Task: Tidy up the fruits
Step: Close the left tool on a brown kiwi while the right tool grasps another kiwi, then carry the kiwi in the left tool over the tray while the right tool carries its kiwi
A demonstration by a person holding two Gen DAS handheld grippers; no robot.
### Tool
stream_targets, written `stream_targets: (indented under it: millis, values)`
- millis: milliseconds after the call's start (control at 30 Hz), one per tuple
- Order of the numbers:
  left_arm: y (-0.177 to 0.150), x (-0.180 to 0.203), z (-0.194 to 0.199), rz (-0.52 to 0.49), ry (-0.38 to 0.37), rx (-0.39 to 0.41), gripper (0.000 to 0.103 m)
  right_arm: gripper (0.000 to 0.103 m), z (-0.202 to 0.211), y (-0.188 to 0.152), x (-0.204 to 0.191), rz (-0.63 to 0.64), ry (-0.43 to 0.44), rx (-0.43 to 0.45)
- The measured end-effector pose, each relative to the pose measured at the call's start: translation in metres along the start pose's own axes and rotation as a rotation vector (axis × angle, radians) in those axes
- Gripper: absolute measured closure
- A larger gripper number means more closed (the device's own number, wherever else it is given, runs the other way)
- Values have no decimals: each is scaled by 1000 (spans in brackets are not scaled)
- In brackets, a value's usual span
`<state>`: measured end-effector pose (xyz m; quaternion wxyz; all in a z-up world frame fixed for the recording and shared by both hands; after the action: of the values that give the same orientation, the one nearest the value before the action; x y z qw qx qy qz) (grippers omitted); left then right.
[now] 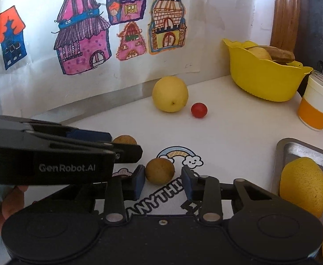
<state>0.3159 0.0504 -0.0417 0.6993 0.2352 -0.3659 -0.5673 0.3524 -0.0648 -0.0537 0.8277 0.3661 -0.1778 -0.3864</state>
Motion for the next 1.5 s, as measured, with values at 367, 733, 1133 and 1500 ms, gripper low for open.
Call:
stream_targets:
  millis: [367, 733, 1133, 1500]
  values:
    - [-1, 8, 10, 4, -5, -2, 73, 72, 17, -6, 3, -48, 2, 7]
    - [7, 51, 41, -28, -48, 41, 73, 72, 84, -17, 21, -89, -42, 97]
    - [1, 142, 57, -104, -147, 62, 73, 72, 172, -41, 70, -150, -149, 207]
    - [-21, 214, 48, -179, -208, 20, 73, 72, 215, -97, 125, -257, -246, 214]
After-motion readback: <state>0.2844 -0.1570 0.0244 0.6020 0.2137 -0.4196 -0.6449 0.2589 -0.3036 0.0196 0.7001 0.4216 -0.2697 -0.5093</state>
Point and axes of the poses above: each gripper's, at about its wrist camera, not at the fingertips, and z roughly against the way its jaws point, x to its right, y to its top, the point moved 5 cm from there along -z, roughly the way its jaws point, and after that the axes turned 2 degrees about -y, right-handed, at the moved point
